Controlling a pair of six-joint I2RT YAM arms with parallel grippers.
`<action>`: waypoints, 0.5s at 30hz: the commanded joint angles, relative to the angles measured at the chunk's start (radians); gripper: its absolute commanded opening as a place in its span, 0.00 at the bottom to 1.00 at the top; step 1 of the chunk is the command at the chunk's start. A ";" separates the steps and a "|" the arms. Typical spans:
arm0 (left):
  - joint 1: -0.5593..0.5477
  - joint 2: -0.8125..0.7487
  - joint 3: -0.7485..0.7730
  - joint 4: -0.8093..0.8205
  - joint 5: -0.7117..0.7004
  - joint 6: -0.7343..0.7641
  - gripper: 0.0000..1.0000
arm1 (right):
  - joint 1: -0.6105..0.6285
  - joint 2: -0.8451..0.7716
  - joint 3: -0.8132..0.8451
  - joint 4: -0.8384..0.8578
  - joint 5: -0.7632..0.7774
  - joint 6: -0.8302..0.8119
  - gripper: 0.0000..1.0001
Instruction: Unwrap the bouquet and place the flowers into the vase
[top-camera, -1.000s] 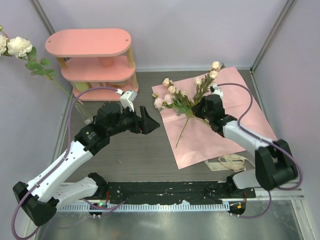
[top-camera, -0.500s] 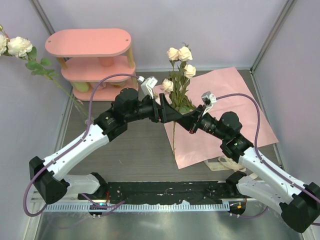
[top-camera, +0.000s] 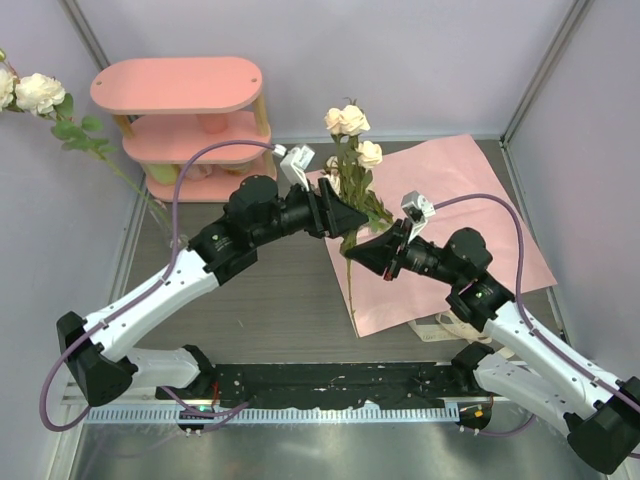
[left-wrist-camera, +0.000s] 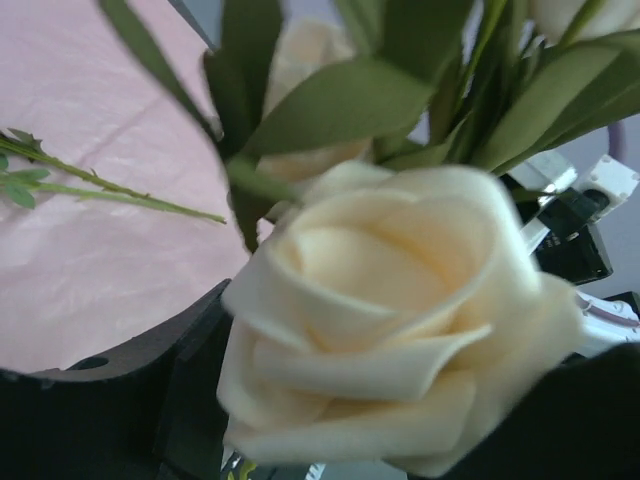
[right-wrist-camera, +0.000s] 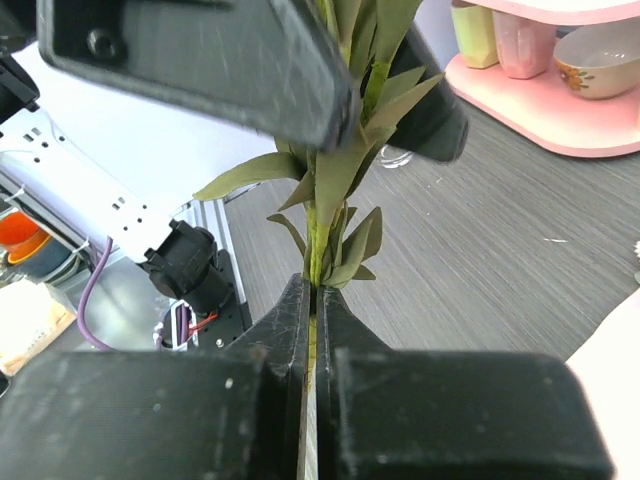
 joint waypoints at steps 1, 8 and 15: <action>-0.002 -0.009 0.078 0.057 -0.031 0.013 0.58 | 0.014 -0.005 0.047 0.023 -0.046 -0.003 0.01; -0.002 -0.001 0.141 0.007 -0.025 0.062 0.28 | 0.025 0.000 0.050 0.011 -0.038 -0.003 0.01; -0.003 -0.028 0.259 -0.220 -0.143 0.223 0.00 | 0.023 0.017 0.096 -0.117 0.142 -0.024 0.77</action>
